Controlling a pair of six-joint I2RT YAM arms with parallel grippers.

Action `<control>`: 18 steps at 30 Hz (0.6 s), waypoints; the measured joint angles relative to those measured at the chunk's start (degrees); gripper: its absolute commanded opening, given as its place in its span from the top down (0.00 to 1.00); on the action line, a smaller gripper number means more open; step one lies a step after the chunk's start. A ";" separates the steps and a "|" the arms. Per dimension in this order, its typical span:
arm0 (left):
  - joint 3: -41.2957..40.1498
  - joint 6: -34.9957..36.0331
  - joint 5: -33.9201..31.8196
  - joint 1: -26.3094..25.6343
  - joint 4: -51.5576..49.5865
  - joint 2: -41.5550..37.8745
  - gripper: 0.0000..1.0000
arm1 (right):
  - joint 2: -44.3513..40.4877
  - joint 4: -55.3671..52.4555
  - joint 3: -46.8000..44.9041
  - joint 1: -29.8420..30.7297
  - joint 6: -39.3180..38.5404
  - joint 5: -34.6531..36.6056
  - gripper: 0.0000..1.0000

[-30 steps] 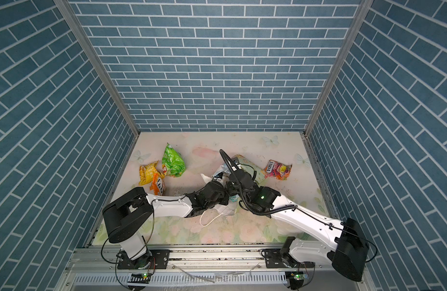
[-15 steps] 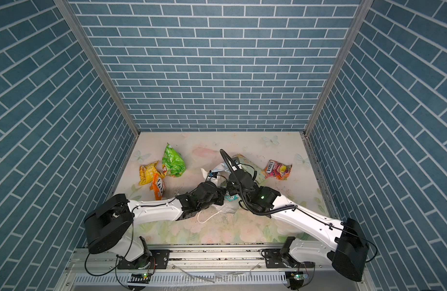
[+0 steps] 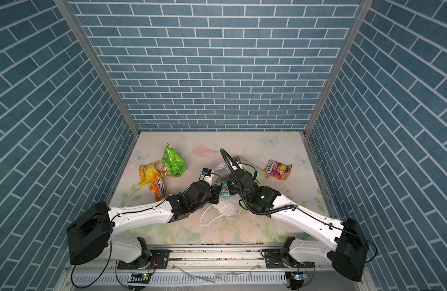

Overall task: Take the snacks out of the paper bag
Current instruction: Pick up the snack from the paper bag.

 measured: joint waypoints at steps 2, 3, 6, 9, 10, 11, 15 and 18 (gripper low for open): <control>-0.48 0.17 -0.57 0.00 -0.61 -1.49 1.00 | 0.46 -0.09 0.42 -0.07 0.50 0.09 1.00; -0.61 0.28 -0.76 0.00 -0.96 -2.05 1.00 | 0.59 -0.20 0.55 -0.07 0.63 0.15 1.00; -0.72 0.70 -1.25 0.00 -2.03 -3.63 1.00 | 0.72 -0.39 0.74 -0.11 0.68 0.48 1.00; -0.70 1.03 -1.75 0.00 -2.91 -4.87 1.00 | 0.72 -0.44 0.74 -0.15 0.85 0.57 1.00; -0.72 1.05 -1.86 0.00 -3.21 -5.22 1.00 | 0.72 -0.44 0.74 -0.15 0.96 0.63 1.00; -0.72 1.09 -1.99 0.00 -3.56 -5.55 1.00 | 0.72 -0.46 0.74 -0.15 1.09 0.68 1.00; -0.72 1.14 -2.12 0.00 -4.74 -6.54 1.00 | 0.72 -0.46 0.74 -0.17 1.27 0.96 1.00; -1.33 1.16 -2.36 0.00 -5.07 -7.80 1.00 | 0.72 -0.48 0.74 -0.24 1.77 1.20 1.00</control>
